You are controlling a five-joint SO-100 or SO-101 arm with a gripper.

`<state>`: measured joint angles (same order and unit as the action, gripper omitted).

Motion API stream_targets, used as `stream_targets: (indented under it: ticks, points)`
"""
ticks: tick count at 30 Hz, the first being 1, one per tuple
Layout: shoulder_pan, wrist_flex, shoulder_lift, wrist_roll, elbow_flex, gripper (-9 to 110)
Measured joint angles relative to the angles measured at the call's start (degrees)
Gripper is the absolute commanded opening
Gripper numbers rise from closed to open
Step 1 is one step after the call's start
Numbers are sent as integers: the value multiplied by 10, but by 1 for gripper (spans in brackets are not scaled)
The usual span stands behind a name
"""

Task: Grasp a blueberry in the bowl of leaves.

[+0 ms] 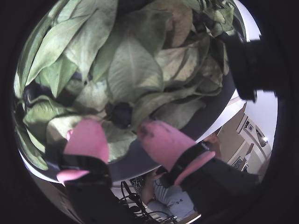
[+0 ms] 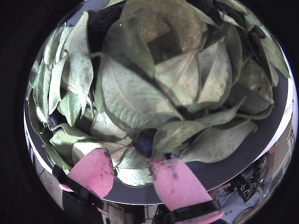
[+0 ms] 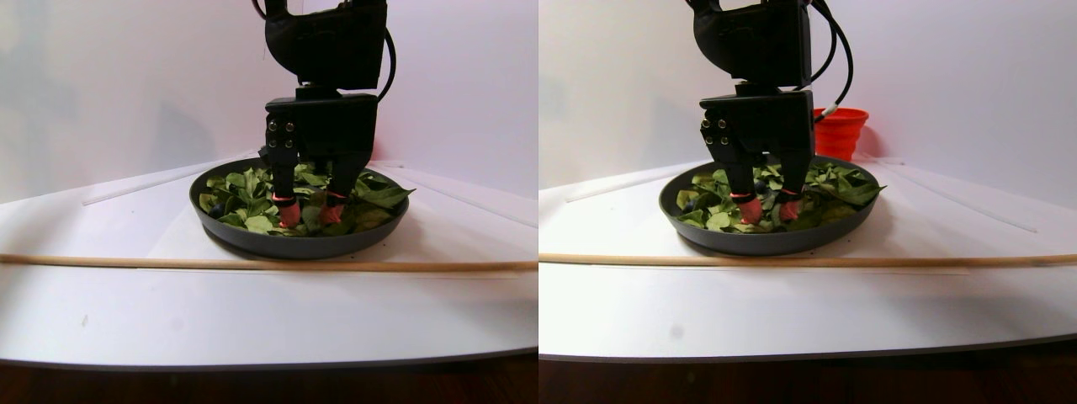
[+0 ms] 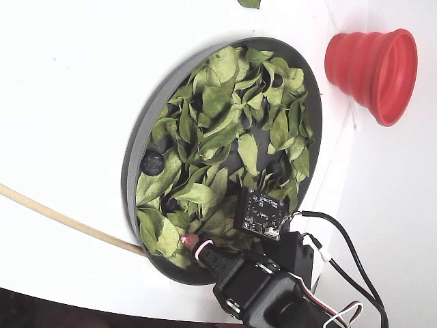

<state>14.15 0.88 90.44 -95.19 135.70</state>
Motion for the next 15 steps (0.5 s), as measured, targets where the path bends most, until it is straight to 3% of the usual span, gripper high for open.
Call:
stream_targets:
  ticks: [15]
  points:
    - [21, -4, 0, -26, 0, 16]
